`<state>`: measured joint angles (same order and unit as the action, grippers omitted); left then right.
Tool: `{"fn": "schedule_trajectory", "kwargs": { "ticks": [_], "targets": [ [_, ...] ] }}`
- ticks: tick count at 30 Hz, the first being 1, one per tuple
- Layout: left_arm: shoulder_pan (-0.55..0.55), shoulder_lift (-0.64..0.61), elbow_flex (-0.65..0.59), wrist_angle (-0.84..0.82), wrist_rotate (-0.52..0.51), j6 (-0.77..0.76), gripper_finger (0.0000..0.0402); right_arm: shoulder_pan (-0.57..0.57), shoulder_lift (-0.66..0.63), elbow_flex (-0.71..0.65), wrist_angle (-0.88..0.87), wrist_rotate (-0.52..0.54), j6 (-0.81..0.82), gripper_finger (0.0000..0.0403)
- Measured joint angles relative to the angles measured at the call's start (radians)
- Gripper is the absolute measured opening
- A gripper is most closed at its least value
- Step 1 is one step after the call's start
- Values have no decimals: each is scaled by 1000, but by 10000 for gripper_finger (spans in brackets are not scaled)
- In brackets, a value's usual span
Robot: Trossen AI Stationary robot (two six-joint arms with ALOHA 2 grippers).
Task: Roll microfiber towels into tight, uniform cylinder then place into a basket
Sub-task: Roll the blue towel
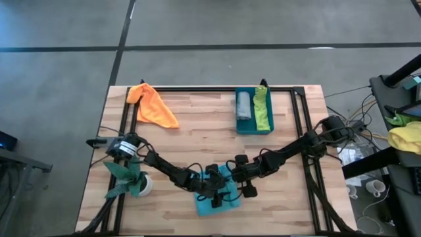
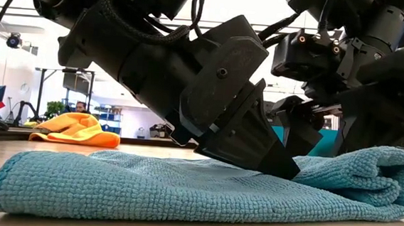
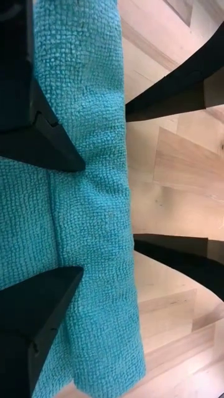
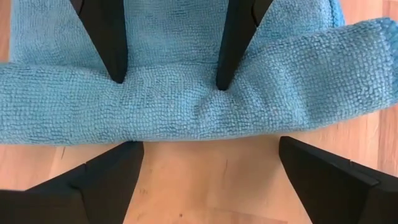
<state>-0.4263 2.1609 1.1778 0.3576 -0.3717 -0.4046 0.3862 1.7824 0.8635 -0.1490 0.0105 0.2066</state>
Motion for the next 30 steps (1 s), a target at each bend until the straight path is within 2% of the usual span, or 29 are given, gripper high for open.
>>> {"fn": "schedule_trajectory", "kwargs": {
  "ticks": [16,22,30],
  "targets": [
    [0,-24,8,-14,-10,-9,251,0,2,-4,19,12,-31,370],
    [1,-28,7,-9,23,-9,252,0,2,-4,25,13,-31,370],
    [1,-30,7,-2,31,-8,306,0,3,-4,29,13,-31,370]
  ]
}}
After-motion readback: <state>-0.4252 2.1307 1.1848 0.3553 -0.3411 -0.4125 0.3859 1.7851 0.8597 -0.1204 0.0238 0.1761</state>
